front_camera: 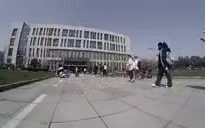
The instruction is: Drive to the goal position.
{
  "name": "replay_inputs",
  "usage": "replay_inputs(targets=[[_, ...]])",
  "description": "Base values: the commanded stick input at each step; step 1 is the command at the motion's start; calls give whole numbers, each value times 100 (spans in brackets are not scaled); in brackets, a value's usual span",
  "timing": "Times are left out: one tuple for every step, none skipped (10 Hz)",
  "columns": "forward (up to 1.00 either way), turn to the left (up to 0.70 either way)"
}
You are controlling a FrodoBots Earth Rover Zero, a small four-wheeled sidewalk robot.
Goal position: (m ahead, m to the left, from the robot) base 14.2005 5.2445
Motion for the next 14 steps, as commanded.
replay_inputs(targets=[[0, 61], [0, 75], [0, 89], [0, 96], [0, 70], [0, 44], [0, 19], [0, 0], [0, 0], [0, 0], [0, 0], [0, 0], [0, 0], [0, 0]])
